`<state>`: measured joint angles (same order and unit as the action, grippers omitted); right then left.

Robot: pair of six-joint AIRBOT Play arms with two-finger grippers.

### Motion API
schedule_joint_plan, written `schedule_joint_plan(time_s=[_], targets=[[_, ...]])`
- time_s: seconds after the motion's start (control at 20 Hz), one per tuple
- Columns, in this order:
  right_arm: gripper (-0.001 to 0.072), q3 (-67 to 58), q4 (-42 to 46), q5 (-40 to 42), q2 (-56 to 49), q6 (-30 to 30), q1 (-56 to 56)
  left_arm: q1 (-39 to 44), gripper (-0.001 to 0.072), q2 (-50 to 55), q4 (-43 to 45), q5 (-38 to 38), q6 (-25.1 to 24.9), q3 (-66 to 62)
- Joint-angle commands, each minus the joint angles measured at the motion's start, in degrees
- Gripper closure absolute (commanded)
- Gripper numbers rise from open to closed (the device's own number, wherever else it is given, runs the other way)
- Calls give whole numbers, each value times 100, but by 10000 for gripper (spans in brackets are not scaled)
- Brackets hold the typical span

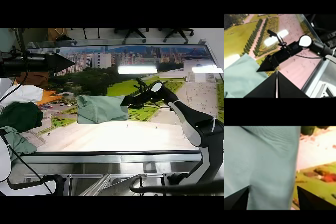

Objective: Fold the shirts.

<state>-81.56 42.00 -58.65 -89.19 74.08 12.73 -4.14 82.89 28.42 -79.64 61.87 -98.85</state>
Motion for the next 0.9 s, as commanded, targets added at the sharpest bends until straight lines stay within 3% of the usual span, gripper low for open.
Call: schedule_joint_plan(time_s=[0.0, 0.05, 0.1, 0.15, 0.2, 0.4, 0.55, 0.85], targets=[[57, 17, -472, 13, -238, -332, 179, 0, 693, -2, 0, -50, 4, 0], [210, -2, -772, 28, -236, -531, 216, 0, 693, -2, -2, -50, 7, 0], [450, -35, -981, 9, -236, -713, 249, 0, 694, -2, -2, -52, 7, 0], [630, -101, -1130, -70, -221, -846, 267, 0, 693, -2, -2, -57, 7, 0], [686, -205, -1130, -162, -173, -868, 284, 0, 693, -2, -2, -83, 7, 0], [687, -885, -817, -516, 518, -791, -37, -2, 693, -2, 0, -190, 7, 0], [687, -1458, -789, -544, 1366, -693, -911, -7, 693, -2, -2, -181, 4, 0], [688, -1709, 616, -1014, 2181, 570, -3366, -7, 693, -2, 0, -170, 4, 0]])
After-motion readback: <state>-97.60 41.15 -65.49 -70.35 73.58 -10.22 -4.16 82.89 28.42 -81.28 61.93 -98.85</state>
